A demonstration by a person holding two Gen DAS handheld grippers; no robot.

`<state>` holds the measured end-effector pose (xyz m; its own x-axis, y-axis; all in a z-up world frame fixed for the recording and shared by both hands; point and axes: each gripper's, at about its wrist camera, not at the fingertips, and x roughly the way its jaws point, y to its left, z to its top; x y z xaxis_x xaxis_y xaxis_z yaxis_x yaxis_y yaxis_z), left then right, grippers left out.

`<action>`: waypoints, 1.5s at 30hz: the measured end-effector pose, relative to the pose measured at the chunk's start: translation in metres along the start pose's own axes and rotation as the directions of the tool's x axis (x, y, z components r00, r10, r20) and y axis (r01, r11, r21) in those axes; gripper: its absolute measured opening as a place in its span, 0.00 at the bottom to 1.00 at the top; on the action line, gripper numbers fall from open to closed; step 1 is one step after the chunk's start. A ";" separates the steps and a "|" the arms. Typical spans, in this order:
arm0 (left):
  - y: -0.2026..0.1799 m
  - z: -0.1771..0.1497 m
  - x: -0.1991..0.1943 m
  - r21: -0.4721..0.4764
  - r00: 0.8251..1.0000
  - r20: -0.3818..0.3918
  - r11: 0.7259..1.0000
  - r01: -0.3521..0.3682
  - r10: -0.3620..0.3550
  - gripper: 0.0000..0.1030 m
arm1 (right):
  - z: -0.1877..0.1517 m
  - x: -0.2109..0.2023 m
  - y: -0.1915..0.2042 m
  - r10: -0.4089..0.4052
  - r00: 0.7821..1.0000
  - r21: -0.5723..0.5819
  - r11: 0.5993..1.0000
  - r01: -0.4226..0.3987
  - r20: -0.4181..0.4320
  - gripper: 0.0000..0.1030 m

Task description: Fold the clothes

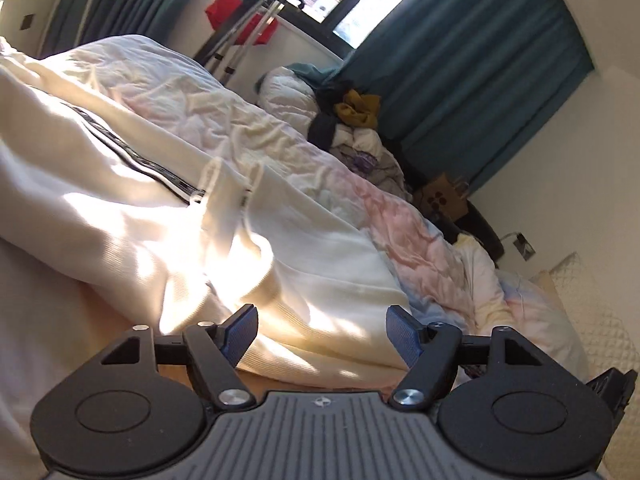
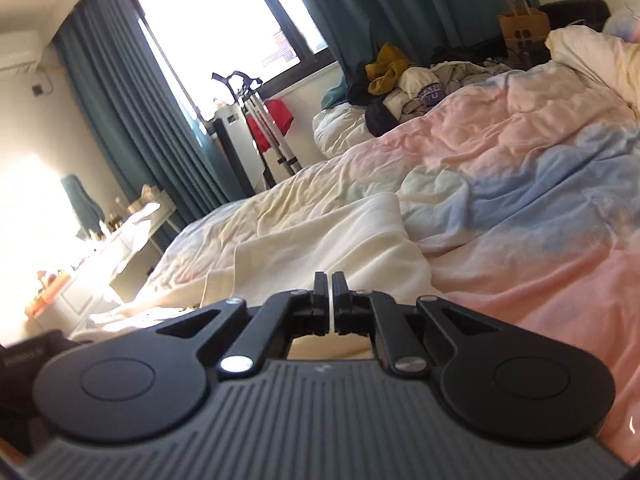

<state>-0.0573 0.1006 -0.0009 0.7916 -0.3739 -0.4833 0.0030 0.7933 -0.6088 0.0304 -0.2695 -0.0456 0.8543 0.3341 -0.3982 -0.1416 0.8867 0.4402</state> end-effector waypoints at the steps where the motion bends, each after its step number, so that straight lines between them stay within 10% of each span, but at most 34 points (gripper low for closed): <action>1: 0.012 0.008 -0.010 -0.038 0.999 0.019 0.999 -0.028 0.029 0.78 | 0.000 0.006 0.006 0.007 1.000 -0.024 1.000 -0.007 -0.013 0.06; 7: 0.097 0.058 -0.046 -0.279 0.979 0.084 0.948 -0.153 0.183 0.80 | 0.001 0.050 0.048 0.015 0.996 -0.152 0.988 -0.028 -0.088 0.06; 14: 0.165 0.077 -0.054 -0.509 0.957 0.147 0.849 -0.142 0.249 0.80 | 0.000 0.100 0.075 0.034 0.987 -0.223 0.972 -0.069 -0.160 0.06; 19: 0.190 0.082 -0.061 -0.593 0.885 0.196 0.770 -0.235 0.422 0.79 | -0.026 0.141 0.071 0.016 0.957 -0.234 0.968 -0.086 -0.288 0.05; 22: 0.206 0.082 -0.068 -0.658 0.856 0.211 0.716 -0.232 0.471 0.79 | -0.031 0.151 0.041 0.096 0.940 -0.011 0.994 -0.105 -0.326 0.02; 26: 0.227 0.095 -0.064 -0.673 0.859 0.227 0.711 -0.201 0.458 0.79 | -0.033 0.151 0.040 0.112 0.939 0.022 0.994 -0.111 -0.326 0.02; 29: 0.249 0.106 -0.064 -0.714 0.870 0.255 0.689 -0.124 0.421 0.73 | -0.042 0.152 0.063 0.052 0.951 -0.165 0.981 -0.106 -0.305 0.02; 35: 0.271 0.124 -0.066 -0.720 0.865 0.260 0.683 -0.122 0.430 0.63 | -0.046 0.146 0.079 0.025 0.957 -0.257 0.961 -0.103 -0.291 0.04; 39: 0.262 0.137 -0.061 -0.649 0.842 0.275 0.735 -0.194 0.465 0.30 | -0.048 0.140 0.075 0.031 0.962 -0.225 0.970 -0.095 -0.272 0.05; 45: 0.167 0.158 -0.064 -0.436 0.784 0.430 0.863 -0.254 0.448 0.22 | -0.050 0.131 0.072 0.022 0.968 -0.212 0.974 -0.077 -0.250 0.04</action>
<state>-0.0112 0.3333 0.0277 0.8845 0.2693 -0.3809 -0.4652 0.5700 -0.6773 0.1073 -0.1460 -0.1067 0.6991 0.4230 -0.5765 -0.3096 0.9058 0.2893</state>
